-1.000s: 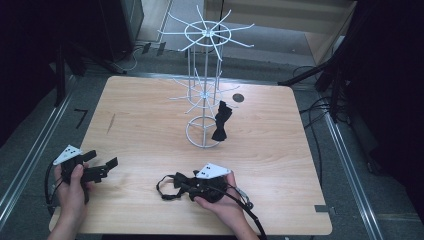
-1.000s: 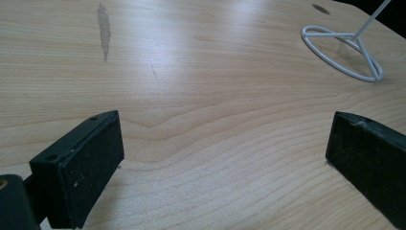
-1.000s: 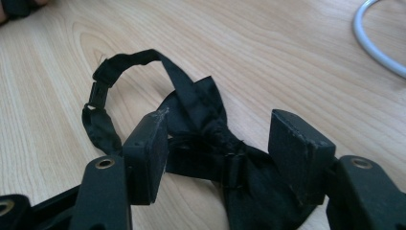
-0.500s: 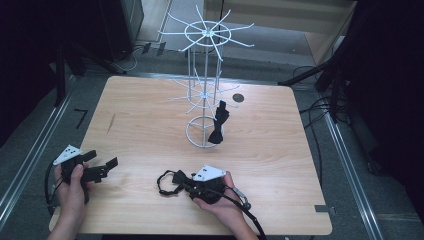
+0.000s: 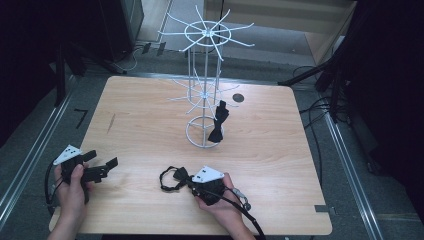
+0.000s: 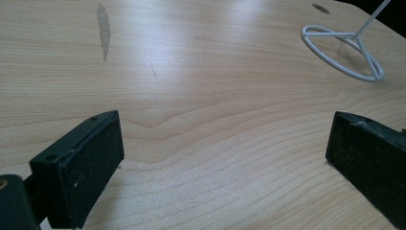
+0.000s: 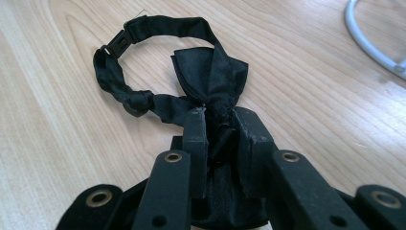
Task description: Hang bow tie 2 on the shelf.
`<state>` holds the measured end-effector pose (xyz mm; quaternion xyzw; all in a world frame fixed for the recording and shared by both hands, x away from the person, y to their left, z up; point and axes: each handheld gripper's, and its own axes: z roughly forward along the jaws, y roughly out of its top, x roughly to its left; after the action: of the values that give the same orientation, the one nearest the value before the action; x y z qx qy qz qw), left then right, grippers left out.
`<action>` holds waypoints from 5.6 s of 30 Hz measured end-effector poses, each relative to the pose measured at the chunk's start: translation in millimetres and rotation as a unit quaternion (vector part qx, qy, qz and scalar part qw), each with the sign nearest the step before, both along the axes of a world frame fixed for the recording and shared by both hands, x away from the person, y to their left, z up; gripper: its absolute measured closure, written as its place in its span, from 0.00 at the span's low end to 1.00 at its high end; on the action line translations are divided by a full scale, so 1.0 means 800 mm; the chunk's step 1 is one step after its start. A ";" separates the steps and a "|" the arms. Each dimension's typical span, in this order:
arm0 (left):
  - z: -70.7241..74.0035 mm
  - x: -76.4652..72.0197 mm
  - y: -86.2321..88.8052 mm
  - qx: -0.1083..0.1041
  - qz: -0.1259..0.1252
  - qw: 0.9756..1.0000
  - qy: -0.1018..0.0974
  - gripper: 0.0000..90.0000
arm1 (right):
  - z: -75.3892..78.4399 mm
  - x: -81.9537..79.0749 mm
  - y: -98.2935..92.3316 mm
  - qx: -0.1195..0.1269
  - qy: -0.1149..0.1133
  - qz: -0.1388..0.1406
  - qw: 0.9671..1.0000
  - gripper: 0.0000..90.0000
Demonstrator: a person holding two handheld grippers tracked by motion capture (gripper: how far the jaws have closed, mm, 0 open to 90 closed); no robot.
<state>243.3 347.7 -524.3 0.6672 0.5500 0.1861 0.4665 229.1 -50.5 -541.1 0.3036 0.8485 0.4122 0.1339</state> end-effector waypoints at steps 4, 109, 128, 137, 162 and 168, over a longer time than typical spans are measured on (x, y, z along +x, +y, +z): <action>0.000 0.000 0.000 -0.001 0.000 1.000 0.000 0.00 | 0.001 0.000 -0.001 0.007 0.004 -0.002 1.000 0.86; 0.000 0.000 0.000 -0.001 0.001 1.000 0.002 0.00 | 0.086 -0.008 -0.068 0.139 -0.120 -0.092 0.979 0.87; 0.000 0.001 0.000 -0.001 0.001 1.000 0.002 0.00 | 0.097 -0.011 -0.076 0.149 -0.139 -0.099 0.974 0.87; 0.000 0.001 0.000 -0.002 0.001 1.000 0.002 0.00 | 0.102 -0.013 -0.080 0.154 -0.146 -0.105 0.972 0.87; 0.000 0.001 0.000 -0.002 0.000 1.000 0.002 0.00 | 0.117 -0.015 -0.097 0.170 -0.165 -0.123 0.964 0.87; 0.000 0.001 0.000 -0.002 0.000 1.000 0.002 0.00 | 0.121 -0.015 -0.103 0.175 -0.171 -0.127 0.961 0.87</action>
<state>243.9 347.8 -524.4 0.6669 0.5513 0.1839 0.4664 216.8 -132.7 -444.4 0.3530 0.6820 0.5795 0.2728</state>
